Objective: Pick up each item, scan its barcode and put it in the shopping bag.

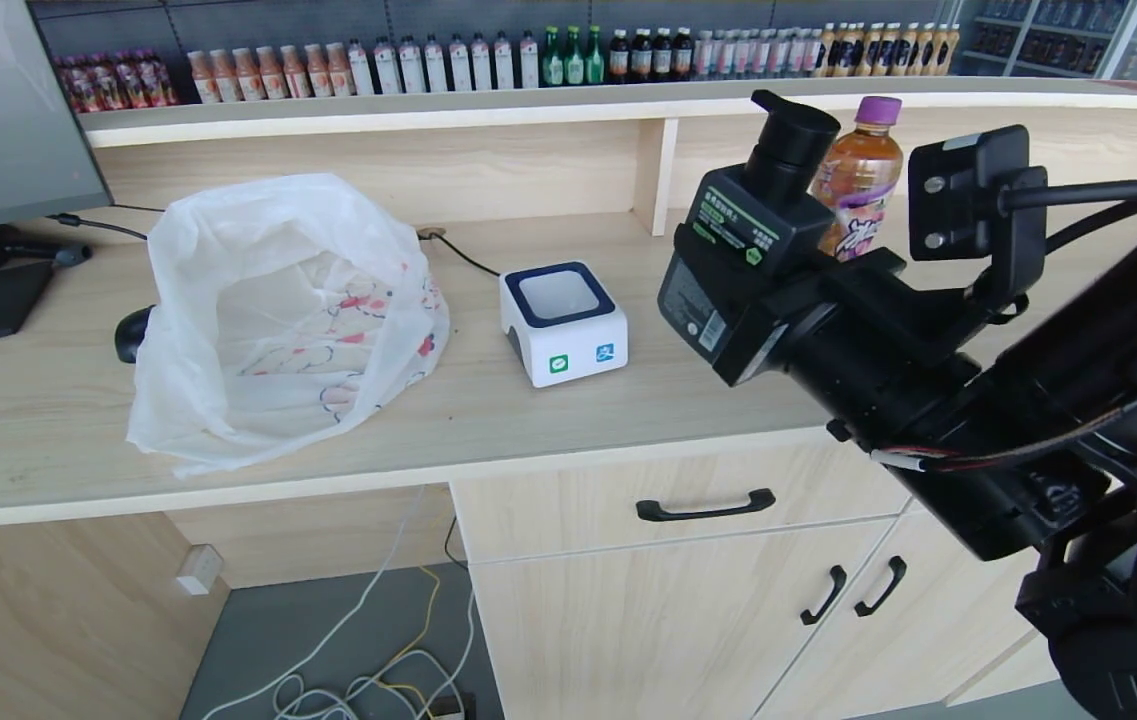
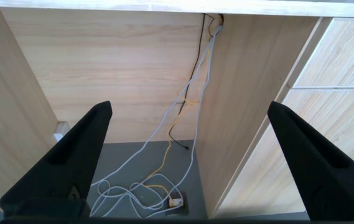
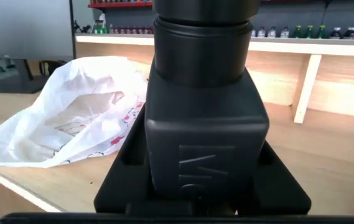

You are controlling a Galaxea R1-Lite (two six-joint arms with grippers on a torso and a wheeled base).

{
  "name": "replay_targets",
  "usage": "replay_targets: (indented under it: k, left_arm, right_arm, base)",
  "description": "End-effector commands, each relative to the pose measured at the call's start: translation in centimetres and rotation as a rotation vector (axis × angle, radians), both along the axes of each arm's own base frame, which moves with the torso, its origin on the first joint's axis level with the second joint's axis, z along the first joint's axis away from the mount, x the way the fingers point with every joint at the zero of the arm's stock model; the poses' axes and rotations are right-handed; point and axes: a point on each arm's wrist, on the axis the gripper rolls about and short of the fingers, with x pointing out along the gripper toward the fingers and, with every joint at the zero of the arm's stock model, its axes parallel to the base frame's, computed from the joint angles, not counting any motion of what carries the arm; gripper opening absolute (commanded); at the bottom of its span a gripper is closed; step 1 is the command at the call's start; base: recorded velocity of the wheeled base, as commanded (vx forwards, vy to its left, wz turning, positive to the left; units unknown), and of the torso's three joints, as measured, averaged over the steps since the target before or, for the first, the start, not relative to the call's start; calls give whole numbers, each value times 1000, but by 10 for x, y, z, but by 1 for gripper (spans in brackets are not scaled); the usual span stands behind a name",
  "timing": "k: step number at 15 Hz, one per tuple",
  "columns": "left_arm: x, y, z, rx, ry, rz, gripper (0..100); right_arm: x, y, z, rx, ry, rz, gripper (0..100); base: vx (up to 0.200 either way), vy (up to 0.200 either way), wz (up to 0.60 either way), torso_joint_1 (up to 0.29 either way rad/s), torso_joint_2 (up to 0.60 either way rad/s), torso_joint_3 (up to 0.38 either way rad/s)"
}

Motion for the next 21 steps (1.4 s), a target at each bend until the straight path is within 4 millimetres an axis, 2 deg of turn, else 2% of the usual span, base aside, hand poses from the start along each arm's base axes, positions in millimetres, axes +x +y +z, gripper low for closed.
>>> replay_targets:
  k: [1, 4, 11, 21]
  left_arm:
    - [0, 0, 0, 1, -1, 0, 100]
    - [0, 0, 0, -1, -1, 0, 100]
    - [0, 0, 0, -2, -1, 0, 100]
    - [0, 0, 0, -4, -1, 0, 100]
  right_arm:
    - [1, 0, 2, 20, 7, -53, 0]
    - [0, -1, 2, 49, 30, -129, 0]
    - [1, -1, 5, 49, 17, -138, 0]
    - [1, -1, 7, 90, 9, -125, 0]
  base:
    - [0, 0, 0, 0, 0, 0]
    - [0, 0, 0, 0, 0, 0]
    - [0, 0, 0, 0, 0, 0]
    - [0, 200, 0, 3, 3, 2]
